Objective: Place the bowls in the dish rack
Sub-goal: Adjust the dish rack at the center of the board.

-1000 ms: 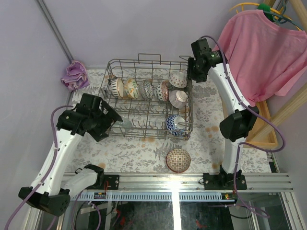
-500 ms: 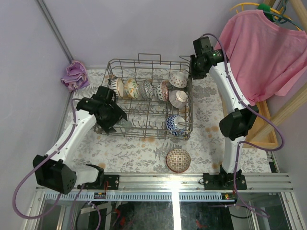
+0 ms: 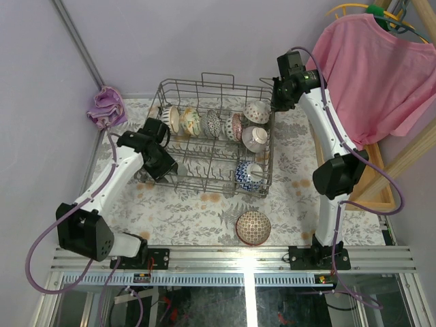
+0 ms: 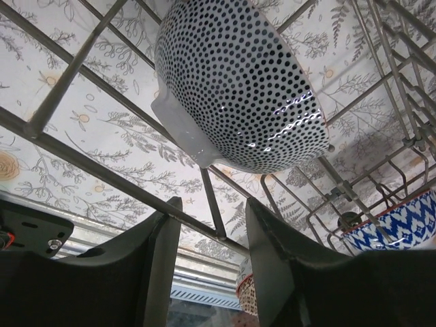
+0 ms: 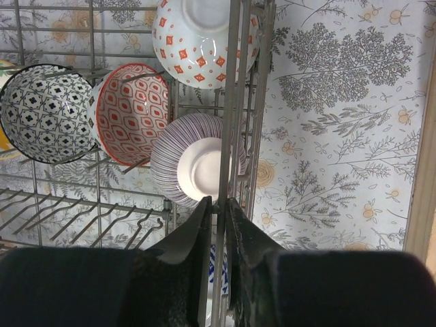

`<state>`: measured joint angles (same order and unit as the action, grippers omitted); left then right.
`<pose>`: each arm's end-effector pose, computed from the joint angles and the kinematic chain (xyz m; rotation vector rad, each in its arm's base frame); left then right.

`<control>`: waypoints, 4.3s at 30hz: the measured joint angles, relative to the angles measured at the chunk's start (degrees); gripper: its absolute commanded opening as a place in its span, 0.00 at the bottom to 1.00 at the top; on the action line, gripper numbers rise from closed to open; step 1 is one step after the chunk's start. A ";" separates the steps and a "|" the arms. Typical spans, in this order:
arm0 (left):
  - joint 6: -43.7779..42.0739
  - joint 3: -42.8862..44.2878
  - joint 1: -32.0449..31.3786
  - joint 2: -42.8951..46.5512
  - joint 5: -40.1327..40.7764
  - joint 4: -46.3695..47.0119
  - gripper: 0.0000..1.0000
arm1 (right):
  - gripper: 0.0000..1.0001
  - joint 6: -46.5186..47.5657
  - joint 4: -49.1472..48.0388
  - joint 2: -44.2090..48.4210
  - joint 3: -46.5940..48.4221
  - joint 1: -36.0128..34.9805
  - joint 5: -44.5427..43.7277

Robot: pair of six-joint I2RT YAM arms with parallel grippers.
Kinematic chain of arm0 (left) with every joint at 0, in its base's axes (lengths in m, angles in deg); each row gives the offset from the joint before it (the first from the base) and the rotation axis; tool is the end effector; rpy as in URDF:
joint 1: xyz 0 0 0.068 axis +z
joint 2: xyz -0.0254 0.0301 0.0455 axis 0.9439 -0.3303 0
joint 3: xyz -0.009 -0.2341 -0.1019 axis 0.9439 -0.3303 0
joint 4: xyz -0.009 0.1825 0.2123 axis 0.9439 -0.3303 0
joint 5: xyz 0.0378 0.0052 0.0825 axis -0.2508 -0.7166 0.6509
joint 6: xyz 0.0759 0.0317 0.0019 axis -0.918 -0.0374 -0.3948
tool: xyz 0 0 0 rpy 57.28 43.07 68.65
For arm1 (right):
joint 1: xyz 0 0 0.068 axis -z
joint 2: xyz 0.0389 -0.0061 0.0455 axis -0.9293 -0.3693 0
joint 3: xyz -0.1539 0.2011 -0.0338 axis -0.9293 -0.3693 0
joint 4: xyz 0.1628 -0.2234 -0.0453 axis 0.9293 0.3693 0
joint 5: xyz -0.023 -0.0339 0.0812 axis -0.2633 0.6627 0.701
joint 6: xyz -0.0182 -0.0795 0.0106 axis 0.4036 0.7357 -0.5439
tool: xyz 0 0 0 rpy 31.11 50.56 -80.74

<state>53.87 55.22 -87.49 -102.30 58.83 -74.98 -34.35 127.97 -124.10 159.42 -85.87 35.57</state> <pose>0.2703 -0.0814 0.2356 -0.9877 2.7121 -0.2598 0.4520 0.1368 0.3455 0.1750 2.3978 0.2420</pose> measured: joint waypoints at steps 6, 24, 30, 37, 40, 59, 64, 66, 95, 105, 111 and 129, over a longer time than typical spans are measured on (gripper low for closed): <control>-0.09 3.48 0.24 -4.39 1.49 0.04 0.38 | 0.00 -0.02 -1.33 0.37 -0.94 0.74 1.29; -0.52 12.48 4.96 -15.65 4.17 4.85 0.37 | 0.00 -3.54 -10.23 16.13 -23.45 2.49 5.27; -1.25 14.58 6.99 -17.73 4.66 5.07 0.37 | 0.00 -5.62 -10.64 20.46 -28.24 1.14 5.90; -2.84 19.30 10.97 -21.90 6.40 4.44 0.36 | 0.00 -7.93 -9.14 25.35 -32.79 -4.79 5.03; -3.67 21.88 12.76 -24.13 7.56 4.35 0.36 | 0.00 -9.49 -8.59 27.12 -34.23 -8.02 4.61; -4.57 28.04 14.25 -28.09 3.87 9.44 0.60 | 0.48 -9.55 -1.01 34.95 -30.99 -23.06 9.94; -3.91 24.57 13.92 -22.29 2.67 10.34 0.64 | 0.49 -6.14 1.44 33.40 -23.10 -18.82 8.39; -3.85 24.20 13.81 -20.11 2.51 10.27 0.65 | 0.50 -4.72 1.92 31.76 -20.04 -14.19 8.39; -3.54 8.55 12.28 0.68 -3.39 8.55 0.60 | 0.43 2.97 2.45 3.02 0.44 8.66 4.83; -3.04 7.87 11.61 0.26 -4.04 8.59 0.49 | 0.30 3.13 0.52 3.58 -5.49 8.98 6.58; -2.80 7.37 10.01 -2.47 -3.93 9.25 0.48 | 0.21 3.96 -5.44 8.41 -13.42 9.09 8.70; -5.40 14.05 9.70 -13.90 2.89 6.93 0.45 | 0.21 3.87 -8.59 17.68 -25.11 3.87 7.10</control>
<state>48.47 69.28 -77.78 -116.20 61.71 -68.05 -30.48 119.38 -106.42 134.31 -82.00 42.67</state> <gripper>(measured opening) 0.460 0.264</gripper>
